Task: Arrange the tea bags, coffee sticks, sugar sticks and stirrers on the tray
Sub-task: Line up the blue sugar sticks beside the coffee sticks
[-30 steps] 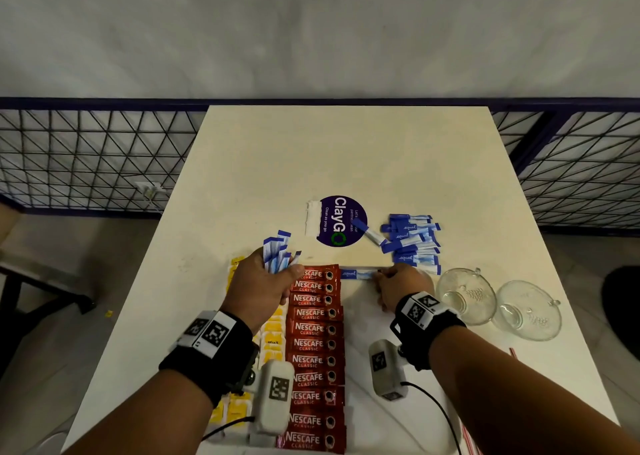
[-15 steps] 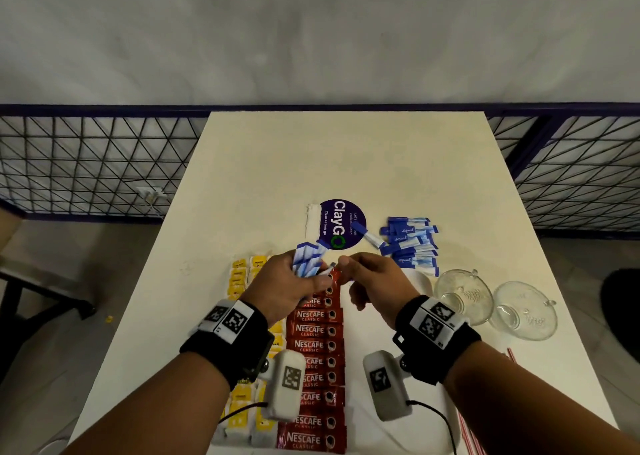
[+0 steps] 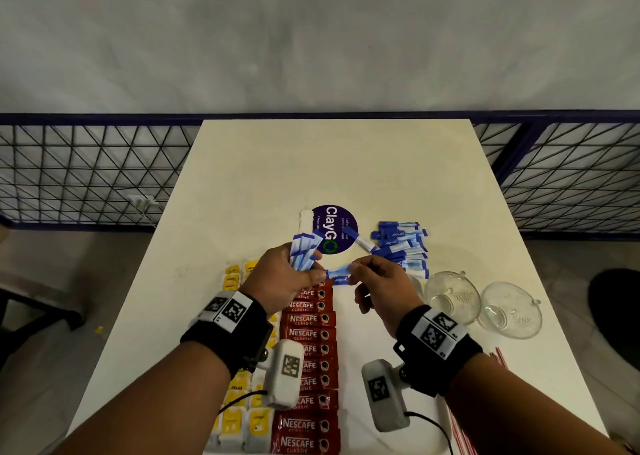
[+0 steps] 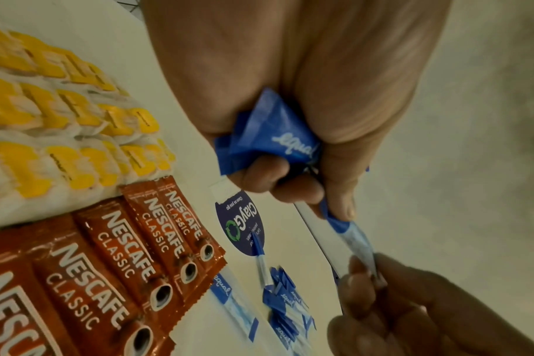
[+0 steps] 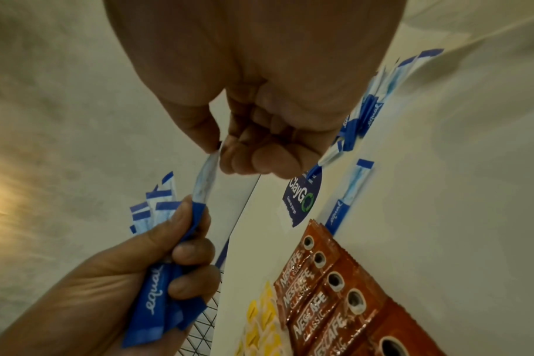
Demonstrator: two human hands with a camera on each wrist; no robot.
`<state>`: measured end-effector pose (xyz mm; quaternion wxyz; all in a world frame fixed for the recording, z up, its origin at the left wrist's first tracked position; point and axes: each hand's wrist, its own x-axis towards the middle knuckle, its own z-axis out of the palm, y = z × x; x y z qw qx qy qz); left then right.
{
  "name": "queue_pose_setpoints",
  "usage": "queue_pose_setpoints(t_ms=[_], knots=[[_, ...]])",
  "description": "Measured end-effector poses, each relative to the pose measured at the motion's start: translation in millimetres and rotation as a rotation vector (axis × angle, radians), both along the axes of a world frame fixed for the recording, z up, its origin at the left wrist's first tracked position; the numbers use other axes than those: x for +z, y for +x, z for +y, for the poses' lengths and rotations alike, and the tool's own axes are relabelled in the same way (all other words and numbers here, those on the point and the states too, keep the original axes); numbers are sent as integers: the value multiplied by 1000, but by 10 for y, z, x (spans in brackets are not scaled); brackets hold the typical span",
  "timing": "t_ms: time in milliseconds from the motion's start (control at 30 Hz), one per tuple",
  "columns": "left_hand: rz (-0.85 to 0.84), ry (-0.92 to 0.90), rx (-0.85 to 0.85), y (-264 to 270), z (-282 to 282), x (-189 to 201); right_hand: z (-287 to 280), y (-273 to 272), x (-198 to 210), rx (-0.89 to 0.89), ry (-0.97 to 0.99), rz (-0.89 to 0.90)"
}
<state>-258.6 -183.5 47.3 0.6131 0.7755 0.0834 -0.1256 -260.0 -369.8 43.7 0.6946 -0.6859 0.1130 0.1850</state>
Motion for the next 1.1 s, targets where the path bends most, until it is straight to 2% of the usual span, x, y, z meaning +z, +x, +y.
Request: queue_pose_setpoints(t_ms=[233,433,567,667,700,1100], knots=[[-19,45,34,51,3,-44,-99,42,-38,-94,-9,-6],[-29,208,124,64,105,-177,-228,31,-335,-112,-245,92],[-24,265,167,-7,299,-260,-303,34,-558,-49,-361,245],[-16,268,172,-54,353,-260,-346,56,-775,75,-584,251],[-15,268,173,-63,364,-258,-349,67,-831,67,-632,243],[-2,288,162,-145,393,-219,-236,188,-755,167,-838,256]])
